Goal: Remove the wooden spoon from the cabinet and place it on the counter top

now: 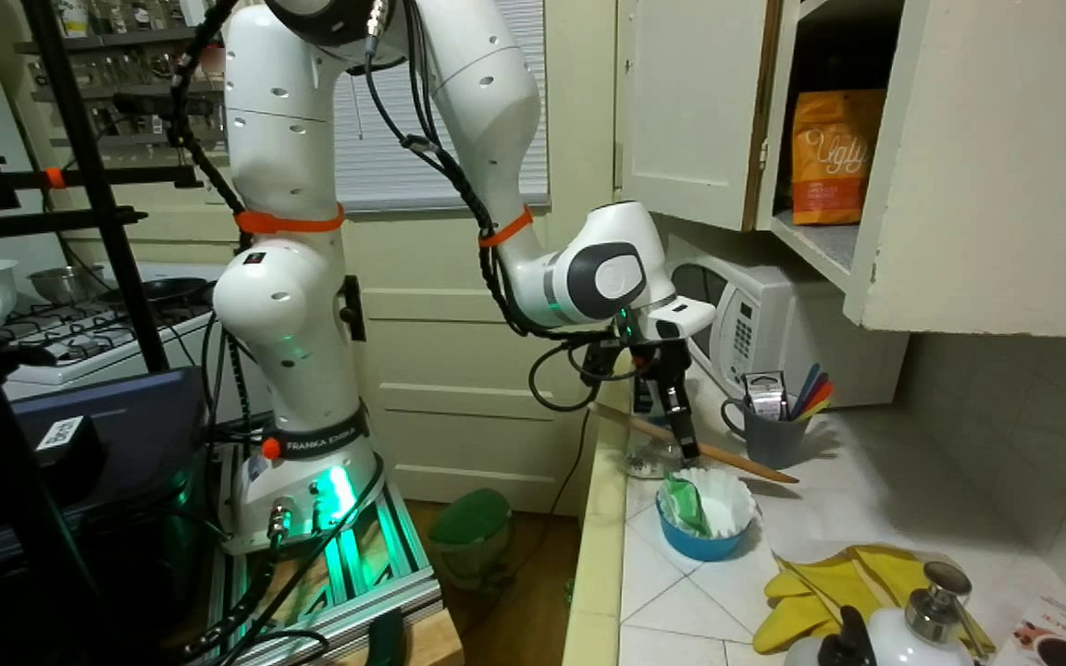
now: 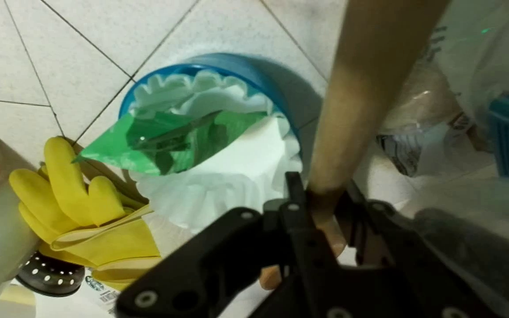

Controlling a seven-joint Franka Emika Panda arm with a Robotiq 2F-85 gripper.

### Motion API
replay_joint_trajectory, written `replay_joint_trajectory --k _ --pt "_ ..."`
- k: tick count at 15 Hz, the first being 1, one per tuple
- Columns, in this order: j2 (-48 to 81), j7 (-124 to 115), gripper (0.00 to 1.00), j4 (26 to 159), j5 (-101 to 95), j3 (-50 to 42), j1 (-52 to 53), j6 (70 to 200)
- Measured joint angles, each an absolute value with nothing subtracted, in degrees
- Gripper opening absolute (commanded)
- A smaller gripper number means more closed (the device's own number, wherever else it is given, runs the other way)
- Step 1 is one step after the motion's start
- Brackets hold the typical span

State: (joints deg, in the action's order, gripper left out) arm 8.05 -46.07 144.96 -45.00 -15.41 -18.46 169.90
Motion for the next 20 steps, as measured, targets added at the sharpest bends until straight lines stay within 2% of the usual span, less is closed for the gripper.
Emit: replay_joint_trajectory --k 7,8,9,16,20 --pt "10.4 -47.5 0.06 144.6 -45.0 -15.1 -16.8 169.8" --pt "10.7 -47.8 0.47 144.5 -45.0 -15.1 -16.8 169.8" --pt "11.0 -48.1 0.48 144.3 -44.9 -15.1 -16.8 169.8" --pt "11.5 -48.6 0.99 143.5 -44.7 -15.1 -16.8 169.7" --pt "9.1 -47.2 1.00 143.9 -41.7 -14.0 -16.9 167.6"
